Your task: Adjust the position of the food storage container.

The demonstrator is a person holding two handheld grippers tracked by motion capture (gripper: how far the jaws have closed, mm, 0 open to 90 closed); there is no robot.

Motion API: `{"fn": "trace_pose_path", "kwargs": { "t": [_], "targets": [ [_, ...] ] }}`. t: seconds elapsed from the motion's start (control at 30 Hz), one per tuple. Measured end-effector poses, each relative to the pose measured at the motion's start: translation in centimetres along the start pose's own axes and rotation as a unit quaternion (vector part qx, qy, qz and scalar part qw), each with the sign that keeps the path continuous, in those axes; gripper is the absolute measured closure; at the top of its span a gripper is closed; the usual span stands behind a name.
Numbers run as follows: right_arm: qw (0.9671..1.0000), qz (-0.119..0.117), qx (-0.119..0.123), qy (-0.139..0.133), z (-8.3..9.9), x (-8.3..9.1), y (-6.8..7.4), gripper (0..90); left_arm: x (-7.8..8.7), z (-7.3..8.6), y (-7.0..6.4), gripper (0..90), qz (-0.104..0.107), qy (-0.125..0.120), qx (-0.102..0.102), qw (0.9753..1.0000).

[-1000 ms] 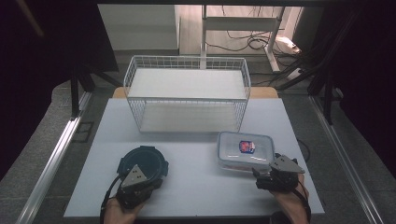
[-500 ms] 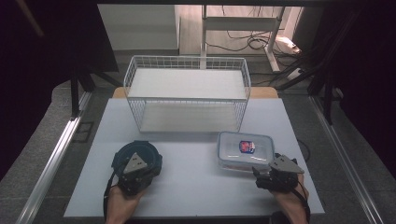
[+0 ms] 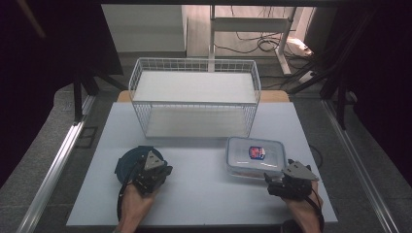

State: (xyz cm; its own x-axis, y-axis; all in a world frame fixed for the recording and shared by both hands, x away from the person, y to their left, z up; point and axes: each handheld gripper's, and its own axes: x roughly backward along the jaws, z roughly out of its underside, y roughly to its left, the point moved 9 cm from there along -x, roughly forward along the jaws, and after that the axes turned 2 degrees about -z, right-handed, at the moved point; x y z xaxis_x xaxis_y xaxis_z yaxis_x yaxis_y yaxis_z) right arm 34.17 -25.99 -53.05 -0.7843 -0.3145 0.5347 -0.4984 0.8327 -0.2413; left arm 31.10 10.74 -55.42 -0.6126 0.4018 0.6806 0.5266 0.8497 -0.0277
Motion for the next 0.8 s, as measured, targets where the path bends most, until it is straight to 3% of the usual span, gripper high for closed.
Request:
{"fn": "trace_pose_path", "kwargs": {
  "t": [0.37, 0.4, 0.43, 0.7, 0.77, 0.8],
  "targets": [
    [1.0000, -0.003, -0.004, 0.001, 0.0, 0.0, 0.0, 6.7, 1.0, 1.0, 4.3, 90.0, -0.027, -0.004, 0.040, 0.9988],
    [1.0000, -0.004, -0.006, 0.001, 0.0, 0.0, 0.0, 6.7, 1.2, 1.3, 5.4, 90.0, -0.038, -0.003, 0.047, 0.9982],
    [1.0000, -0.004, -0.006, 0.001, 0.0, 0.0, 0.0, 6.7, 1.2, 1.3, 5.4, 90.0, -0.038, -0.003, 0.047, 0.9982],
    [0.9997, -0.006, -0.025, 0.000, 0.0, 0.1, -0.2, 7.1, 2.0, 2.2, 9.9, 90.0, -0.077, -0.010, 0.078, 0.9940],
    [0.9994, -0.010, -0.031, 0.003, 0.0, 0.0, -0.2, 9.2, 2.0, 2.2, 10.1, 90.0, -0.079, -0.013, 0.072, 0.9942],
    [0.9991, -0.010, -0.040, 0.006, 0.1, 0.1, -0.2, 11.5, 2.0, 2.2, 9.7, 90.0, -0.075, -0.025, 0.054, 0.9954]
  ]
}}
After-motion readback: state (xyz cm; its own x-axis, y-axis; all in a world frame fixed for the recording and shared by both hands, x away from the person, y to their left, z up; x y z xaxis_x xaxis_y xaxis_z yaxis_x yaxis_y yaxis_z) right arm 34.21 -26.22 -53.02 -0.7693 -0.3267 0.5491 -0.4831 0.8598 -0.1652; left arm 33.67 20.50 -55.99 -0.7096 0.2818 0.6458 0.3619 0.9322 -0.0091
